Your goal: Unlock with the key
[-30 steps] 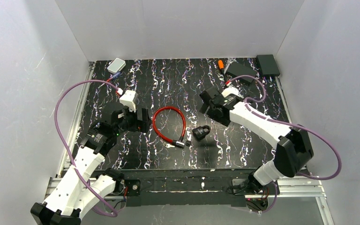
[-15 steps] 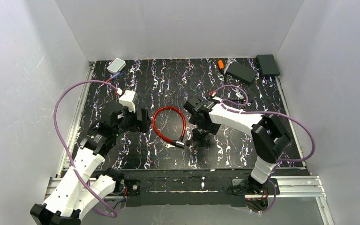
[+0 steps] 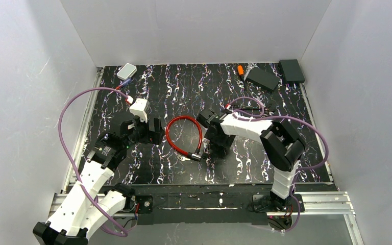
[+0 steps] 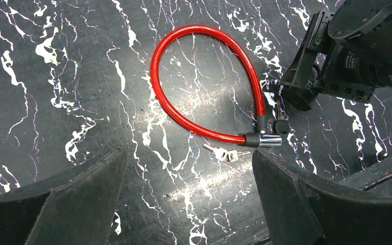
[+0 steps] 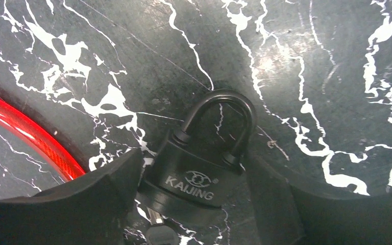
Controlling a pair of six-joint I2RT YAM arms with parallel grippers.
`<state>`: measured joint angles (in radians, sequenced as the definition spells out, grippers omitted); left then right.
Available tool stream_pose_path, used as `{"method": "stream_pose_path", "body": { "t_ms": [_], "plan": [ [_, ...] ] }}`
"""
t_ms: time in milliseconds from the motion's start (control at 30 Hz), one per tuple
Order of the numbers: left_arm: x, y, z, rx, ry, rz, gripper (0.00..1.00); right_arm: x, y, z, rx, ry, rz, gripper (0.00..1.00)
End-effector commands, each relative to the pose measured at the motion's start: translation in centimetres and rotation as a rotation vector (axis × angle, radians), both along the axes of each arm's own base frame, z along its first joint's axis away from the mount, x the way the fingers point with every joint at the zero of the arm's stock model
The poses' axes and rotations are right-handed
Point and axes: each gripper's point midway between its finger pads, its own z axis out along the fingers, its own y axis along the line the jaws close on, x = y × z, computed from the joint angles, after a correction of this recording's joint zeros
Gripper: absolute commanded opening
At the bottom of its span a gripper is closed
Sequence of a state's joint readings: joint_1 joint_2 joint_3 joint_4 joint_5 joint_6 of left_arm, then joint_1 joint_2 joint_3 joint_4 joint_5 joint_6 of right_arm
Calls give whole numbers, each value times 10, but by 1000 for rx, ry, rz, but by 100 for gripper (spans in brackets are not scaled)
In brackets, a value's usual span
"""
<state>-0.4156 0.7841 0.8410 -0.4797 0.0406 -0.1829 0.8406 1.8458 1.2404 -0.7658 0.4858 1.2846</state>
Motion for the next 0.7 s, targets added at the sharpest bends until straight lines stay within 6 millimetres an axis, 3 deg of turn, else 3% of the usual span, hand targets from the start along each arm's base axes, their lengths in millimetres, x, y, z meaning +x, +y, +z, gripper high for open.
{"method": "stream_pose_path", "body": {
  "t_ms": [0, 100, 233, 367, 433, 500, 633, 667],
  "plan": [
    [1, 1, 16, -3, -37, 4, 91, 5, 10, -4, 15, -10, 1, 77],
    [1, 1, 16, -2, -37, 5, 91, 5, 10, -9, 18, -9, 3, 67],
    [1, 1, 15, -1, -35, 6, 91, 8, 12, -3, 38, -39, 28, 34],
    [1, 2, 14, 1, -34, 6, 91, 14, 18, 21, 98, -84, 73, 6],
    [1, 1, 14, 2, -34, 4, 91, 17, 29, 43, 208, -141, 113, 1],
    [2, 2, 14, 2, -33, 6, 91, 14, 40, 100, 439, -300, 132, 1],
    [2, 2, 13, 6, -31, 5, 91, 0, 42, 180, 832, -524, 80, 1],
    [1, 1, 13, 4, -30, 0, 91, -1, 42, 192, 897, -561, 72, 1]
  ]
}}
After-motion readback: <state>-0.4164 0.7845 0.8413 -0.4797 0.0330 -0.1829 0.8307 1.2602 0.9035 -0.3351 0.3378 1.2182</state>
